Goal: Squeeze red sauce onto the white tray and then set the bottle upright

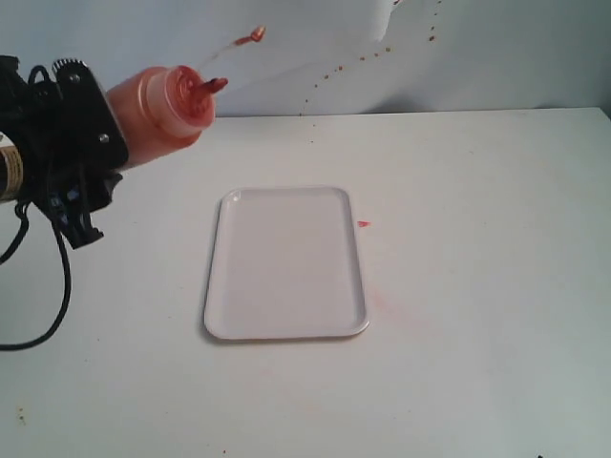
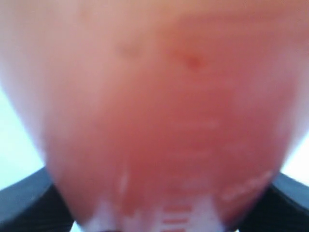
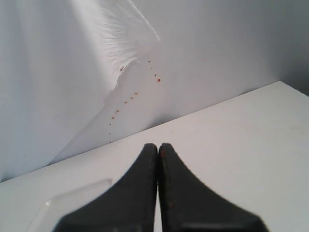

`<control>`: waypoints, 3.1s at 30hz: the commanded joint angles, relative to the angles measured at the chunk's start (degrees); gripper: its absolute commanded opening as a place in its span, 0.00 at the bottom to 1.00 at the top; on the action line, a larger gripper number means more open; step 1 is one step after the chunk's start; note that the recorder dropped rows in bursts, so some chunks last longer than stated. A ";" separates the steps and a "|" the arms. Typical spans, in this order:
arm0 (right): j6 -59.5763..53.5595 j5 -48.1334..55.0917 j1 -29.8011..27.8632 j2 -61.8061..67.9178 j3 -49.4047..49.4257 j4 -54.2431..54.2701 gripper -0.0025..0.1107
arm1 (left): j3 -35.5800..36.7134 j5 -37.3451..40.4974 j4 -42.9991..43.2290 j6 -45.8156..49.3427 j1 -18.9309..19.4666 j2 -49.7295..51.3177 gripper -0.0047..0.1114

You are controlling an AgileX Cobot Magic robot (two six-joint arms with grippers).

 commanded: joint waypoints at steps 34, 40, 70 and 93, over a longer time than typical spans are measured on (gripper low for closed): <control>-54.23 -1.63 25.39 70.05 -47.60 28.42 0.02 | -19.93 18.42 10.52 47.10 -7.06 23.68 0.04; -59.74 -7.18 25.29 84.01 -56.49 12.61 0.02 | -15.02 15.80 10.52 48.99 -7.06 18.85 0.04; -99.01 40.38 15.96 112.02 -80.56 53.60 0.76 | -8.21 15.24 10.52 50.19 -13.08 10.20 0.04; -110.08 12.11 34.44 114.94 -80.56 55.69 0.95 | -8.32 15.64 10.52 50.48 -13.08 10.20 0.04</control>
